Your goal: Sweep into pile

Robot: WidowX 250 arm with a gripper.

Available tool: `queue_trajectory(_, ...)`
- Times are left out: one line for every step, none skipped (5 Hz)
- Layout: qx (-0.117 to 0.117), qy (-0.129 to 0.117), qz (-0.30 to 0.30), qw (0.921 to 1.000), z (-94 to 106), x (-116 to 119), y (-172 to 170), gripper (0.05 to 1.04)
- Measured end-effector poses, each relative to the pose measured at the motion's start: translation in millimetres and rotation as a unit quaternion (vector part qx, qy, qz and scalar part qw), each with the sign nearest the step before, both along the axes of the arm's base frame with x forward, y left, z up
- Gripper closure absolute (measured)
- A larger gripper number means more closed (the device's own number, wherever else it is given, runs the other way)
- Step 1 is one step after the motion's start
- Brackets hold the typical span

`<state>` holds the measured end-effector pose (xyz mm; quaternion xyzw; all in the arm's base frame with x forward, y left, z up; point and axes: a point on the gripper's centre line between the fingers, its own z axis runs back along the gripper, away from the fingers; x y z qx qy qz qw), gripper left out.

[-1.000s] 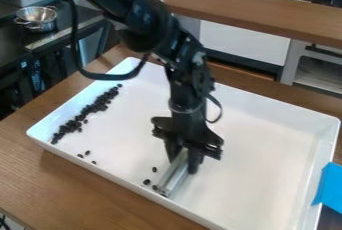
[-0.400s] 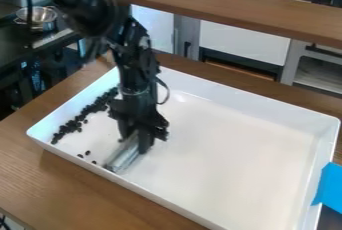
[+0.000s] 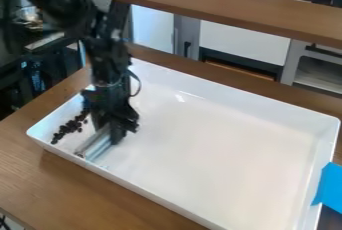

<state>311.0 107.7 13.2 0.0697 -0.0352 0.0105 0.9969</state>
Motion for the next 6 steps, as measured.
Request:
queue_trajectory(0.012,-0.008,-0.01,0.9999,0.0,-2,10,0.701)
queue_trajectory(0.051,-0.024,-0.003,0.9984,2.2,-2,24,0.701)
queue_trajectory(0.032,-0.026,0.014,0.999,2.3,-6,17,0.701)
queue_trajectory(-0.037,-0.006,0.053,0.9979,7.4,-3,-15,0.701)
queue_trajectory(-0.083,-0.01,0.077,0.9935,32.3,12,-51,0.701)
queue_trajectory(-0.105,-0.006,0.092,0.9902,44.4,20,-85,0.701)
